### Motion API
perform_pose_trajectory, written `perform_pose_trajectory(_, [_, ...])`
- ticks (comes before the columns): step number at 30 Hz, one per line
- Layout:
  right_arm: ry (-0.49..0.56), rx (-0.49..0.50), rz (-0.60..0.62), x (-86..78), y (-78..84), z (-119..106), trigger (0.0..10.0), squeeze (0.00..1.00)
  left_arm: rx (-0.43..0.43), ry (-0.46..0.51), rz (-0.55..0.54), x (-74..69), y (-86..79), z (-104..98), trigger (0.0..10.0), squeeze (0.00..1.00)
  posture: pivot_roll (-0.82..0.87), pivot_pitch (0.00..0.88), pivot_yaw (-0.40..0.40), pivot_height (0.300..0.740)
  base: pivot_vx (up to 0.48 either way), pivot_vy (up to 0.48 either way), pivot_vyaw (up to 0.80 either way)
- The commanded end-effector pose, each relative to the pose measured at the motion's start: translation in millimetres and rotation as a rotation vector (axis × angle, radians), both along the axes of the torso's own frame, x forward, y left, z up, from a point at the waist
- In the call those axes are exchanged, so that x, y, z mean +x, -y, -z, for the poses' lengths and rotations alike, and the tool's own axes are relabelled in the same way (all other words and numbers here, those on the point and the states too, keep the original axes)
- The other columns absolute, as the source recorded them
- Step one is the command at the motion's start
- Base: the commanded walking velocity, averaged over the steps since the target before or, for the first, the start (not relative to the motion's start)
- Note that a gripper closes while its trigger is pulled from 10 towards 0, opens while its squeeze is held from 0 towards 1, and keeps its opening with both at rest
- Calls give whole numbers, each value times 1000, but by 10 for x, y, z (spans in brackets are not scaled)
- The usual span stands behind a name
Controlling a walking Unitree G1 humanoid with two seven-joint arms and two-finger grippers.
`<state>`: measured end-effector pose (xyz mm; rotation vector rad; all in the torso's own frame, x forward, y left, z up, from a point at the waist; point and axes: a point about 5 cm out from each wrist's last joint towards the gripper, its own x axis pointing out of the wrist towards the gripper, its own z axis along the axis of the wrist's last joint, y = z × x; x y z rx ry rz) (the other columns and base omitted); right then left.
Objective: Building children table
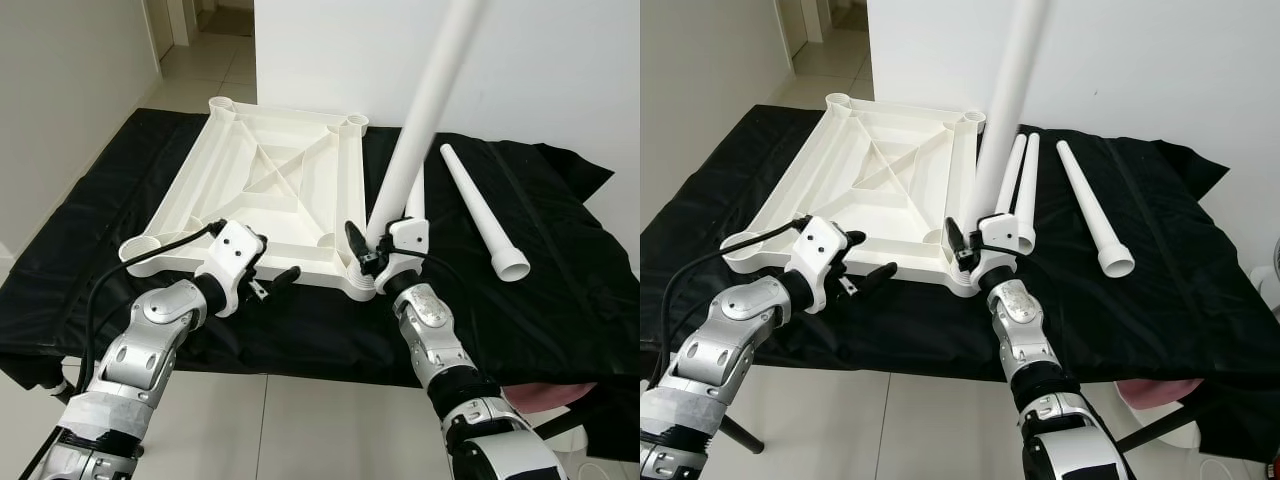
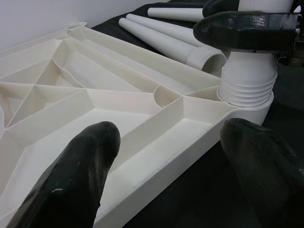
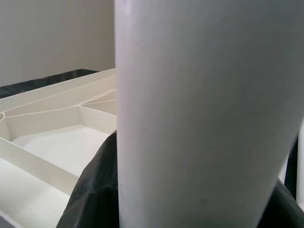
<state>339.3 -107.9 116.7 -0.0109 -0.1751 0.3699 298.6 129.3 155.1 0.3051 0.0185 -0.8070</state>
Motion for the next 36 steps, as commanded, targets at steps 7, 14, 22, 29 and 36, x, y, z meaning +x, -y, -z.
perform_pose_trajectory(7, [-232,-93,54,-181,211,534,10000,0,2,20,-34,30,-27,-44,10000,0,43,19,-28,740,0,0,0])
perform_pose_trajectory(14, [-202,-132,29,-216,190,538,10000,0,4,19,-34,31,-32,-49,10000,0,42,21,-25,740,0,0,0])
perform_pose_trajectory(22, [-203,-13,177,-88,162,394,10000,0,3,17,-28,28,-31,-51,10000,0,45,23,-24,740,0,0,0])
perform_pose_trajectory(29, [-252,46,208,-71,140,429,10000,0,4,19,-30,30,-37,-54,10000,0,48,22,-22,740,0,0,0])
perform_pose_trajectory(36, [-251,38,201,-44,130,401,10000,0,6,19,-31,35,-43,-57,10000,0,46,21,-19,740,0,0,0])
